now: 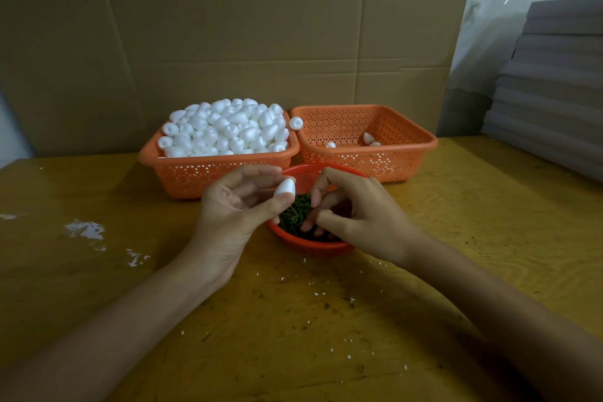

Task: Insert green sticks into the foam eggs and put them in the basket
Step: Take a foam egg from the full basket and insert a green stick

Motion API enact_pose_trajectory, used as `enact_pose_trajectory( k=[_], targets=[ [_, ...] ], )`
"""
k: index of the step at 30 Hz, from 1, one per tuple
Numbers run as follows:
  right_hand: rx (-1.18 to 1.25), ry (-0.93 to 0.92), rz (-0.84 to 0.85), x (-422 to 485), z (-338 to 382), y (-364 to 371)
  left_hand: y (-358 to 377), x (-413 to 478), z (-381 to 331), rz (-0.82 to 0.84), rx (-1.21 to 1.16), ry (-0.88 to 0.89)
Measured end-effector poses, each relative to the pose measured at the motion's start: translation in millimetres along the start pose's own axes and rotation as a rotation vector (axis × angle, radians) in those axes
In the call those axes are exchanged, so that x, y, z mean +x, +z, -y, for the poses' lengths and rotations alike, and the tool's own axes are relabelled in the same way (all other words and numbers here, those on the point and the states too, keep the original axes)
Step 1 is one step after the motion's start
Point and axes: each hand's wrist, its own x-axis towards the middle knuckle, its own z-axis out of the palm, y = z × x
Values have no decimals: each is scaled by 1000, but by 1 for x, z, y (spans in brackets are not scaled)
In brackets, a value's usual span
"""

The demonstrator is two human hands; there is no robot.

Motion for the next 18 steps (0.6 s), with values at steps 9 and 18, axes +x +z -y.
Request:
enact_pose_trajectory(
  k=[9, 18],
  targets=[
    [0, -38, 17, -3, 2, 1, 0, 0, -1, -38, -42, -42],
    [-39, -48, 45, -2, -2, 1, 1, 1, 0, -24, -90, -33]
  ],
)
